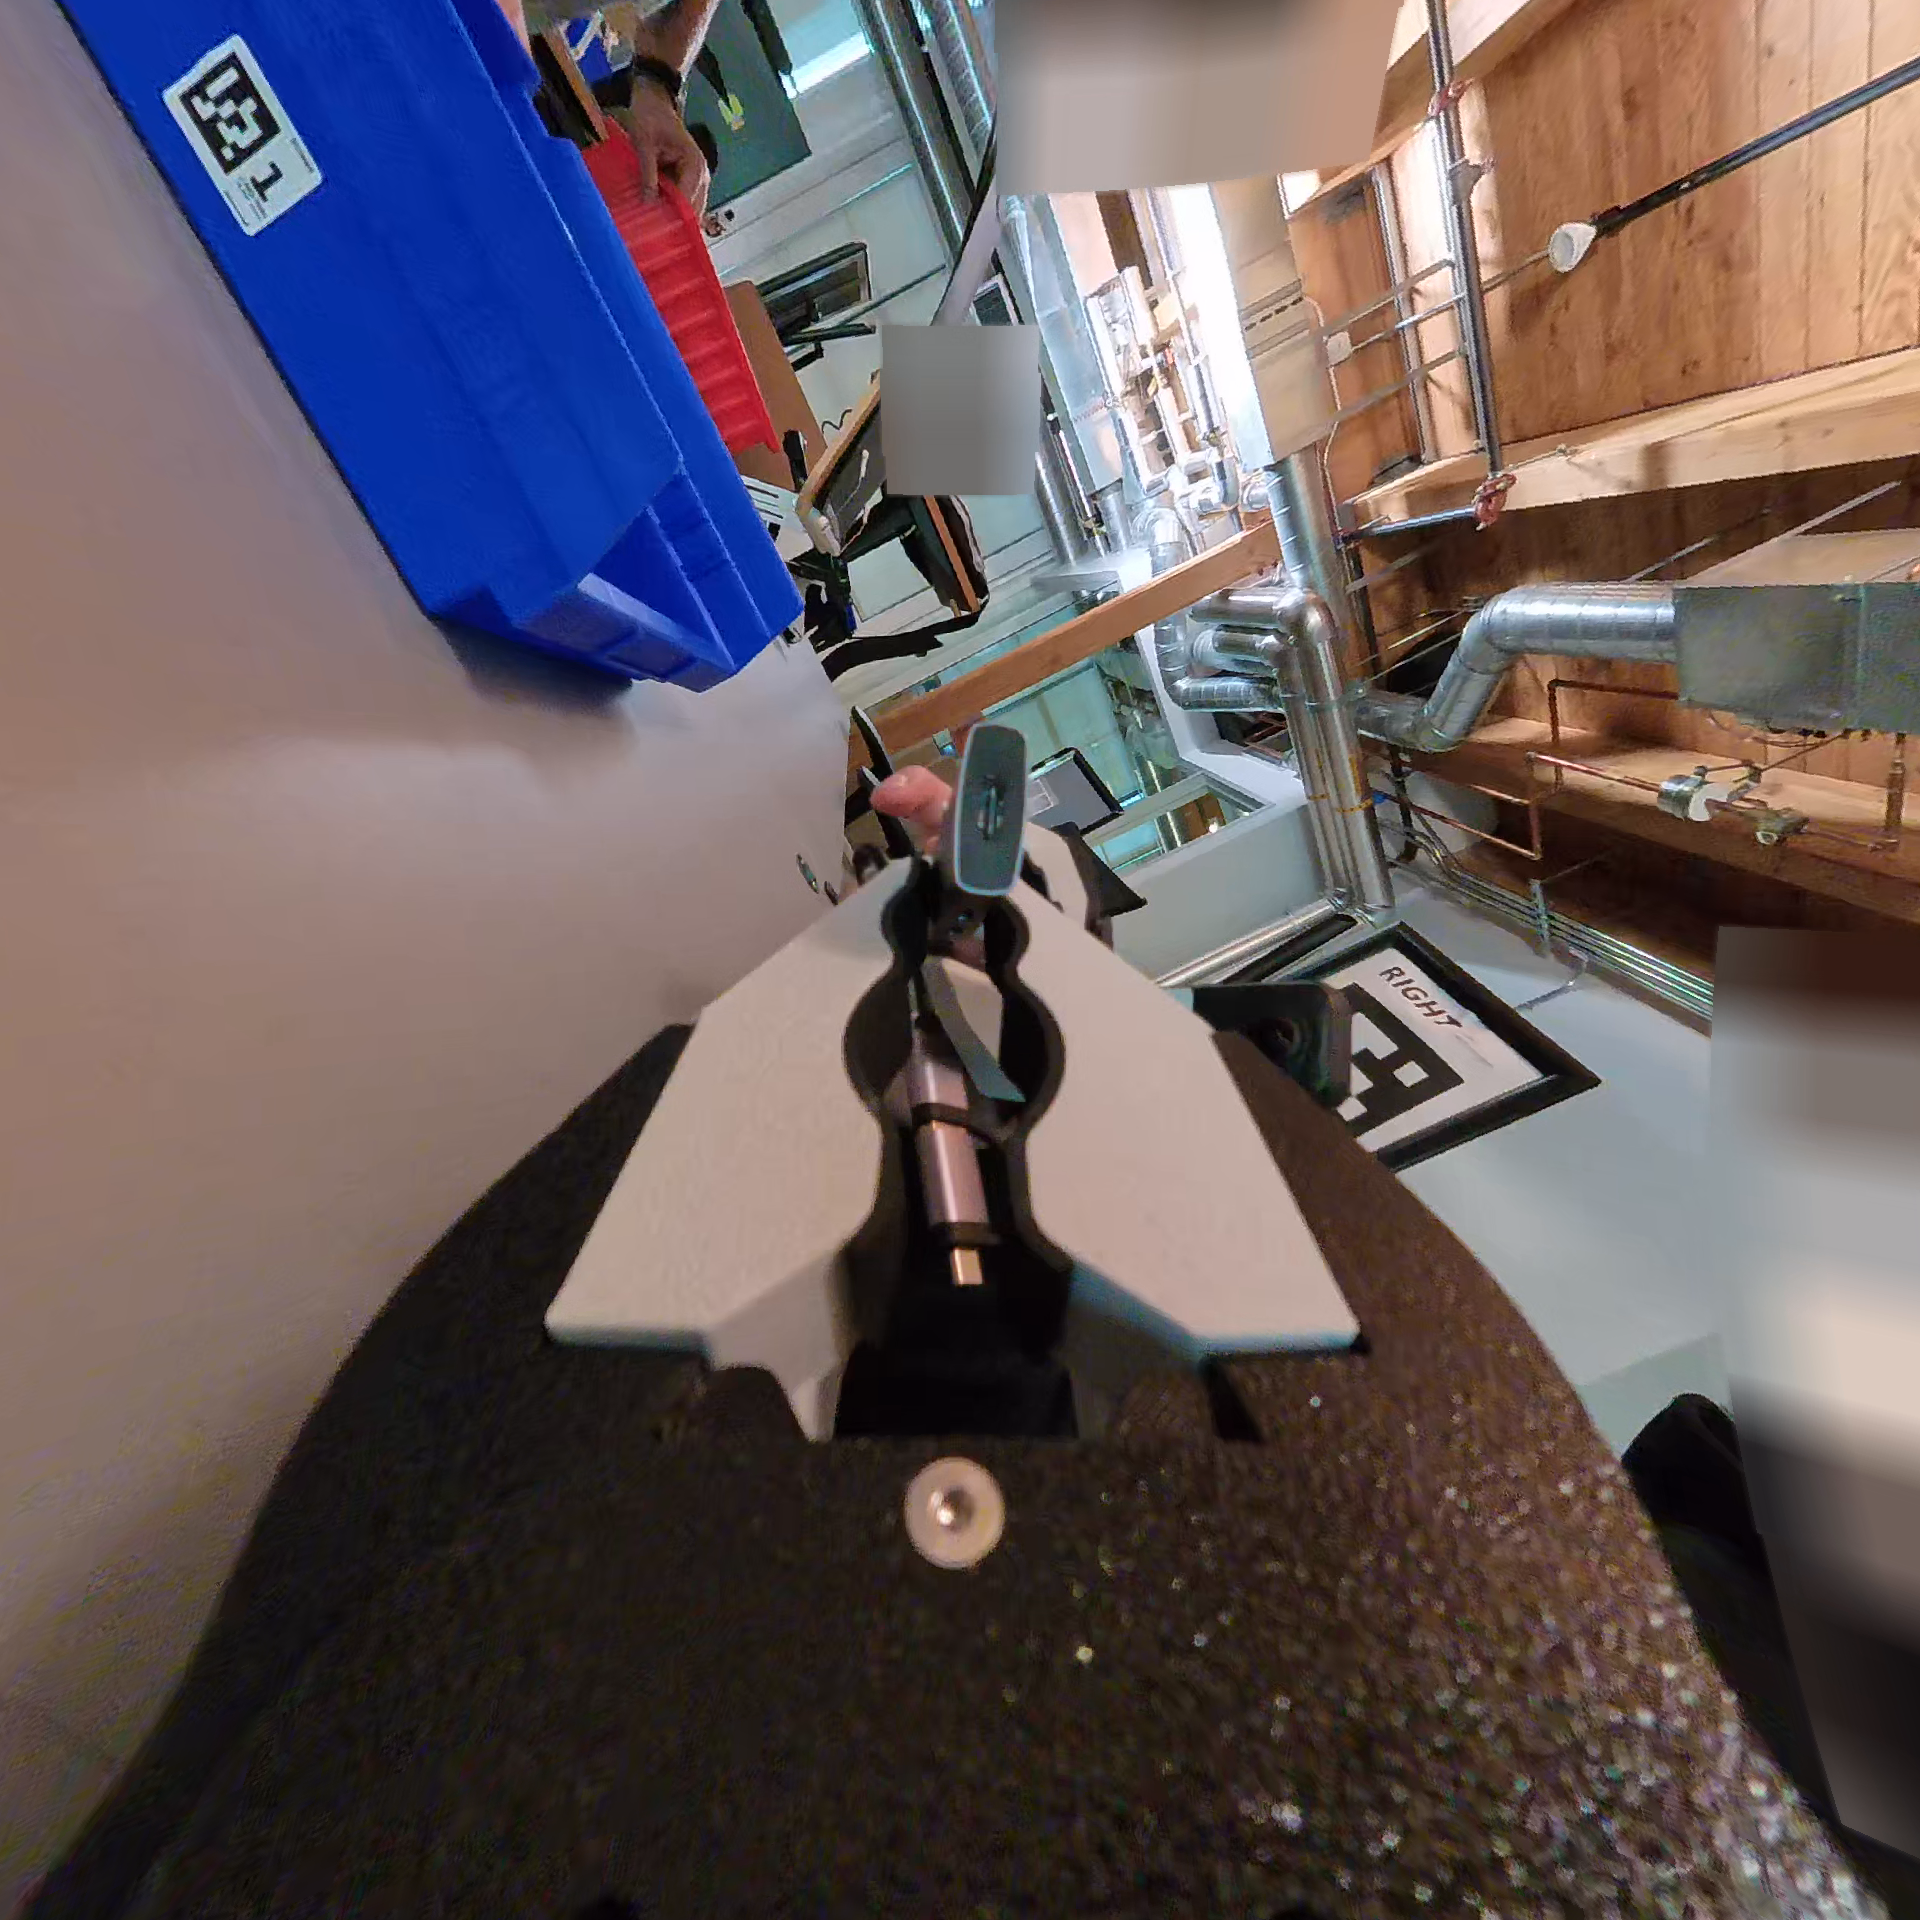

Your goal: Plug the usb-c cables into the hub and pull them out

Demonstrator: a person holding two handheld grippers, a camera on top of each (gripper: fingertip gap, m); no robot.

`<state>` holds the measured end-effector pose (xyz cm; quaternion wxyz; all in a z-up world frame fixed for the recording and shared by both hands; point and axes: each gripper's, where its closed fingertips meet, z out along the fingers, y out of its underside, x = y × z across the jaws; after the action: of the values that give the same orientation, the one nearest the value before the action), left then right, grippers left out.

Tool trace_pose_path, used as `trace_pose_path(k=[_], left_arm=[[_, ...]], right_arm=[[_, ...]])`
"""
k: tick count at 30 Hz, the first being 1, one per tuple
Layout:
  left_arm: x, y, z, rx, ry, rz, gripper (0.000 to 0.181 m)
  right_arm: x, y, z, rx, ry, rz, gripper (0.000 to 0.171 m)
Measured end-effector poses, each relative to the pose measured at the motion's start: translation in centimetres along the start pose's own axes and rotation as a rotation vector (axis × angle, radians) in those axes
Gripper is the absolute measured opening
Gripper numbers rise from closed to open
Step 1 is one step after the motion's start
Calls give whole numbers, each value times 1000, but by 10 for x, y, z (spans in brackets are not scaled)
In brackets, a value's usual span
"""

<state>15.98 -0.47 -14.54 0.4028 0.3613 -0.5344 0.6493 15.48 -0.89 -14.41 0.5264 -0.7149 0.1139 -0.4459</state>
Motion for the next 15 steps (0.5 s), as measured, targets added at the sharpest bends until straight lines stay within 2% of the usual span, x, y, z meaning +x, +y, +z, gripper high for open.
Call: trace_pose_path(k=[8,12,15], left_arm=[[13,-1,-1,1,78,-1,10],[15,-3,0,30,116,-62,10],[11,-8,0,63,95,-89,9]], right_arm=[[-5,-10,-4,127,-72,145,21],[-4,-13,-4,148,-27,83,20],[-2,-11,0,137,1,118,20]])
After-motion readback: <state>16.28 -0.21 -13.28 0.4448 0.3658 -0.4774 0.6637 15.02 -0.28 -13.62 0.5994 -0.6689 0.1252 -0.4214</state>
